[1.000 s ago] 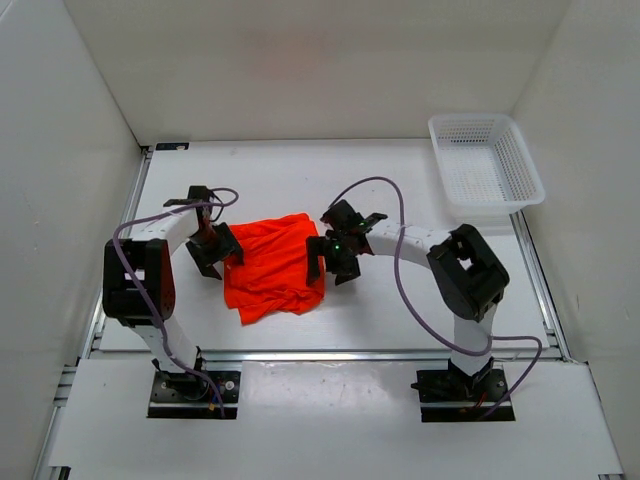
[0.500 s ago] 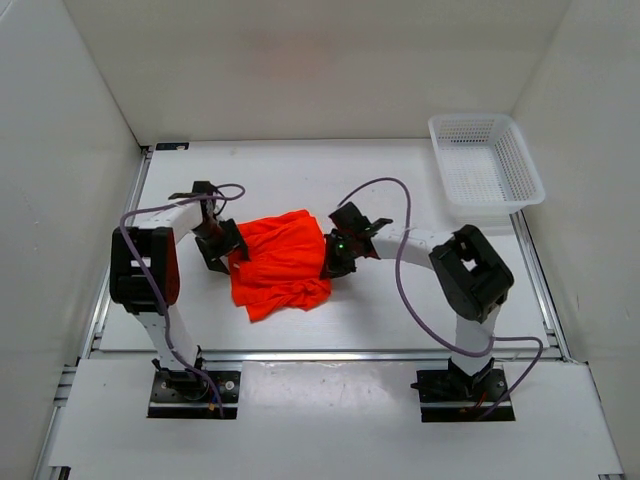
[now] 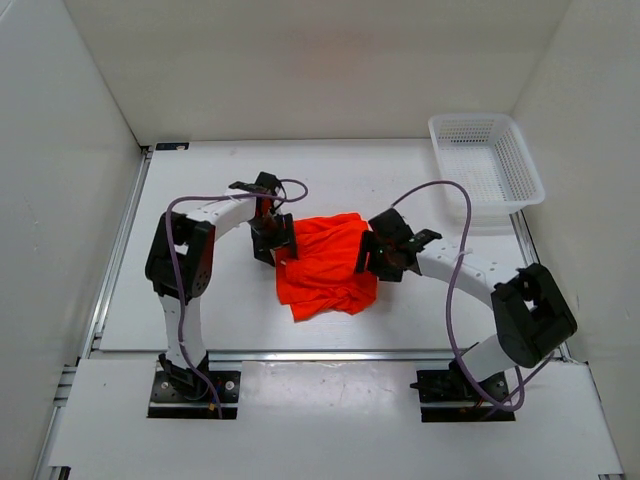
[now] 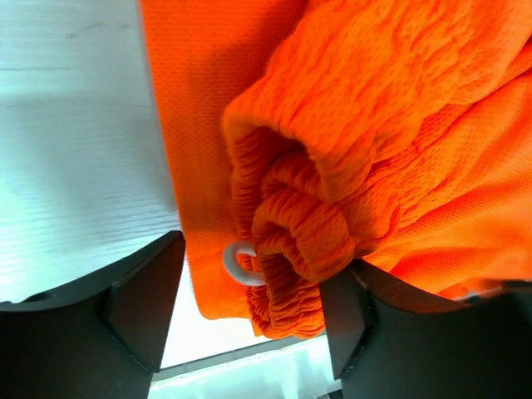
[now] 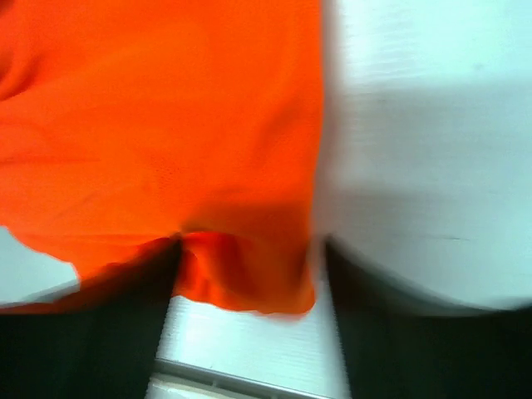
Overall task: Fold and stack the shorts
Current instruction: Fold the shorts
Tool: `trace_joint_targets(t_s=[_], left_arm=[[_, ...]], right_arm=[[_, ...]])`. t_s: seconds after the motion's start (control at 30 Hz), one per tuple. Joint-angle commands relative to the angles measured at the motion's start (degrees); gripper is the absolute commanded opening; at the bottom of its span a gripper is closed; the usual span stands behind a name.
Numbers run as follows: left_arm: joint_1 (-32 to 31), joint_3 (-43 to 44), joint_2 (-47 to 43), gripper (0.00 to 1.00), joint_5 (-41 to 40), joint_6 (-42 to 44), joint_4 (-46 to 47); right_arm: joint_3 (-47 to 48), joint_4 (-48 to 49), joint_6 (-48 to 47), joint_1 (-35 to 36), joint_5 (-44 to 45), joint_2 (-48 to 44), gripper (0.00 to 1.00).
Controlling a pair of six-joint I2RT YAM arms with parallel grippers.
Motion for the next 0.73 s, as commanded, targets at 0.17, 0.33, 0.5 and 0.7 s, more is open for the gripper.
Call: trace_joint_targets(t_s=[0.17, 0.33, 0.5, 0.7], left_arm=[[0.6, 12.4, -8.3, 0.96, -9.6, 7.5, -11.4], [0.6, 23.7, -19.8, 0.98, -13.6, 8.7, -16.2], [3.3, 22.5, -31.8, 0.98, -16.7, 9.3, -12.8], [3.8, 13.1, -47.5, 0.98, -27.7, 7.9, -7.2]], right_arm=[[7.3, -14.3, -3.4, 0.0, 17.4, -13.8, 1.00], [12.1, -20.1, -5.8, -1.9, 31.8, -23.2, 1.00], [16.3, -26.3, -9.2, -2.9, 42.4, -28.0, 1.00], [14.9, -28.8, -8.5, -2.9, 46.6, -30.8, 1.00]])
